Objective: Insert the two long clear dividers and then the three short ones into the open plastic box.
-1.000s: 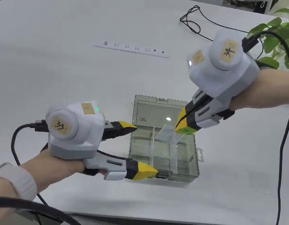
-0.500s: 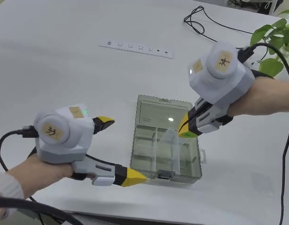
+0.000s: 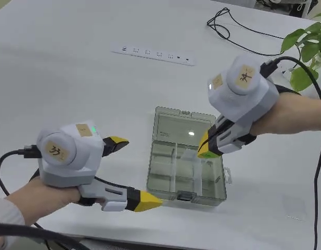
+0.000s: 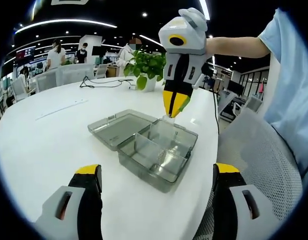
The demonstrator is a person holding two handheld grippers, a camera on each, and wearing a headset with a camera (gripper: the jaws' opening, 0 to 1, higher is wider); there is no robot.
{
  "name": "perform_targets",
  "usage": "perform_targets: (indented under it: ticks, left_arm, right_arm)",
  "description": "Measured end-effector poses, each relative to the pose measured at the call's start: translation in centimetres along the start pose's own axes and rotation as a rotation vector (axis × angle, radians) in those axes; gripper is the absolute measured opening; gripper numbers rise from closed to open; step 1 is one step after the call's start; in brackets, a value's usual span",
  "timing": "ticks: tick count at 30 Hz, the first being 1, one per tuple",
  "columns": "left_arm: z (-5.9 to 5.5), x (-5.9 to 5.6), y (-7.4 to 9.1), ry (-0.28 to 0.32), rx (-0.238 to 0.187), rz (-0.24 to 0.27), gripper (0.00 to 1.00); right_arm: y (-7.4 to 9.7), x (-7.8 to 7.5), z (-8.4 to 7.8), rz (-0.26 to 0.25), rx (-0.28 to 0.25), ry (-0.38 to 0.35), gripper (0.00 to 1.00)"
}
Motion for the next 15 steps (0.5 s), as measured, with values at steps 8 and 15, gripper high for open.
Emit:
perform_targets:
  ticks: [8,15]
  left_arm:
    - [-0.02,-0.19,-0.14,0.002,-0.002,-0.008,0.92]
    - [-0.18,-0.33,-0.2,0.006,0.003,-0.013,0.91]
  right_arm:
    - [-0.28,0.45,-0.17,0.007,-0.003,0.03,0.02]
    - [-0.17,0.85,-0.12,0.012,-0.018,0.043,0.02]
Point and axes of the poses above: the centre of the closed fingertips' face, and the gripper's own axes: y roughly backward along the fingers, x roughly to its left, z roughly out of its top, the point moved 6 cm from there along y, roughly backward along the fingers, and after that the axes turned 6 degrees about -y, right-handed, at the moved point
